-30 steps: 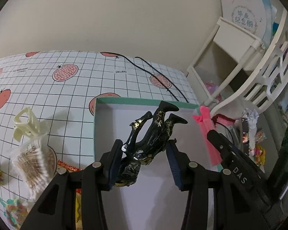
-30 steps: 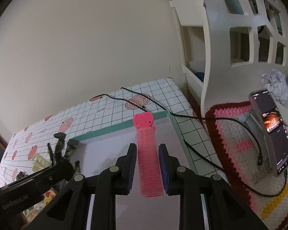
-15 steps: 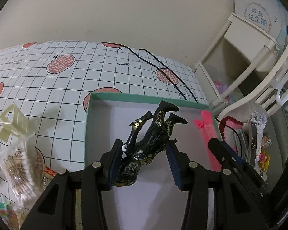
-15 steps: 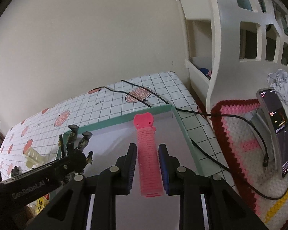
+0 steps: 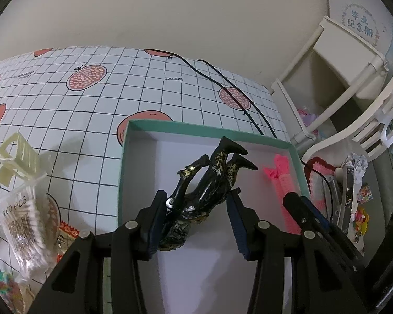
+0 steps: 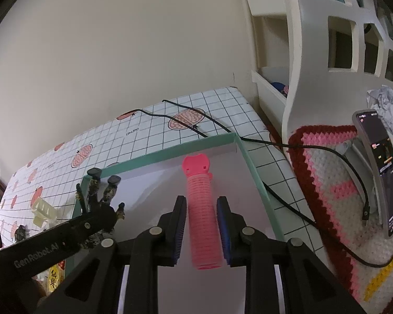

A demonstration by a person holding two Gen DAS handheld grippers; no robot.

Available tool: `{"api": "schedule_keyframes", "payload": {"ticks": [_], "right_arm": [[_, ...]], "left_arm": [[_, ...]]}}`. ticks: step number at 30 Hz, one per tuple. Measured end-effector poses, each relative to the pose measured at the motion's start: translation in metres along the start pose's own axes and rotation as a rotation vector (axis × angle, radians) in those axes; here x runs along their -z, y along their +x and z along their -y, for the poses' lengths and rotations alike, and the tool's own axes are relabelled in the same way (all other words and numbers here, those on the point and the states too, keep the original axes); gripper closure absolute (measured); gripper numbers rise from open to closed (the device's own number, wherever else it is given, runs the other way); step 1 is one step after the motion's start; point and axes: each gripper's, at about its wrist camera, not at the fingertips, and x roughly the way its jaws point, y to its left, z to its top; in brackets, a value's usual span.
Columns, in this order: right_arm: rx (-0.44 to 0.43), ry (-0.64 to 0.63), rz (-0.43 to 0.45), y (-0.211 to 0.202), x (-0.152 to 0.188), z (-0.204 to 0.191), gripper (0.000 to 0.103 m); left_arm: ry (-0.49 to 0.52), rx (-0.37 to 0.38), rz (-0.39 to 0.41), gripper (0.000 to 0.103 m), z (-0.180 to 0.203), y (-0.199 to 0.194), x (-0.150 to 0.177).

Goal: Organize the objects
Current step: 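Carry the robot toy and pink curler into the teal-rimmed tray with both tools, then open both tools to release the robot toy and curler in the tray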

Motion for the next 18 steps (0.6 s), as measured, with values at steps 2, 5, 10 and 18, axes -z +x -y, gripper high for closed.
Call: {"api": "schedule_keyframes", "payload": {"ticks": [2,5,10,18], "right_arm": [[-0.003,0.003,-0.003,-0.001,0.001,0.002,0.076],[-0.007,0.012,-0.015,0.001,0.001,0.003,0.075],[-0.015,0.030,-0.021,0.001,0.002,0.002,0.075],[-0.022,0.037,-0.013,-0.003,-0.002,0.004,0.075]], "left_arm": [[-0.005,0.000,-0.004,0.055,-0.001,0.000,0.000],[-0.013,-0.007,-0.009,0.055,-0.003,0.000,0.000],[-0.018,0.008,-0.019,0.047,-0.003,-0.002,0.000],[0.003,0.010,-0.001,0.047,0.001,-0.016,0.000]]}}
